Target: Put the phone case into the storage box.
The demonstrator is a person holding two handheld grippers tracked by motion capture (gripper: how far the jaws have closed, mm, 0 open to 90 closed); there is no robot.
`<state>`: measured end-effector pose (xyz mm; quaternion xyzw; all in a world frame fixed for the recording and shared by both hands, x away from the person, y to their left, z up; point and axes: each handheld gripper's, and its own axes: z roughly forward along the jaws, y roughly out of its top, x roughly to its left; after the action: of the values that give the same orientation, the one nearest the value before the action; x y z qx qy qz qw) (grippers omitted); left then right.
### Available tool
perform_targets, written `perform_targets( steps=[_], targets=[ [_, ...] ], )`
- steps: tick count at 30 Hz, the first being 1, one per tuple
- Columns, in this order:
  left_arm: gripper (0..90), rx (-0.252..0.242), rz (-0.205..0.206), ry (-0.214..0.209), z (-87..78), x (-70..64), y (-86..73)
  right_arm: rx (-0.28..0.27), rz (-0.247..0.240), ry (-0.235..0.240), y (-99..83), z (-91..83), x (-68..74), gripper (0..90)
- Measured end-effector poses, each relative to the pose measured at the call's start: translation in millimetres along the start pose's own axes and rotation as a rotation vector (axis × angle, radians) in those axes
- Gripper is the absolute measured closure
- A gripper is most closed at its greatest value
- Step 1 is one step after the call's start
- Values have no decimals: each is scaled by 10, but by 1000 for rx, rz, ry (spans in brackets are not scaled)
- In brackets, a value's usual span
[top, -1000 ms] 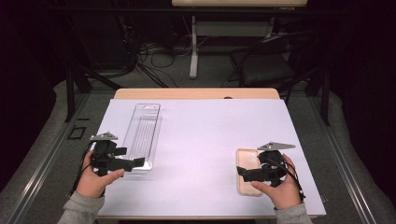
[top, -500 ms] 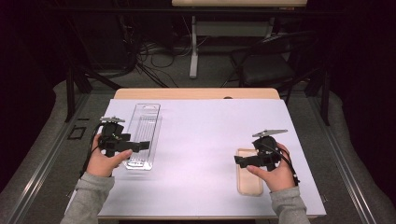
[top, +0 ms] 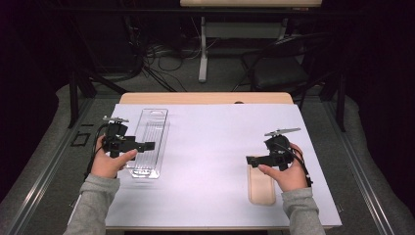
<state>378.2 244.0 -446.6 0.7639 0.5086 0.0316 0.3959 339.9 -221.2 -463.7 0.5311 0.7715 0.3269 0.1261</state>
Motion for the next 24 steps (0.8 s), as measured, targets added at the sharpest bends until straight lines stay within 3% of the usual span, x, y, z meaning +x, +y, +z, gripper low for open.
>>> perform_targets(
  steps=[4,9,19,24],
  targets=[
    [28,-6,2,-2,-13,20,-8,2,-18,-10,-14,15,-1,147],
    [35,-18,-6,11,-39,76,-46,8,-20,-18,-57,26,-20,155],
    [46,-13,21,-2,-53,16,-58,4,-24,-30,-100,1,-76,265],
    [52,-7,30,-8,-33,-13,-64,61,-32,-31,-139,29,-90,312]
  ],
)
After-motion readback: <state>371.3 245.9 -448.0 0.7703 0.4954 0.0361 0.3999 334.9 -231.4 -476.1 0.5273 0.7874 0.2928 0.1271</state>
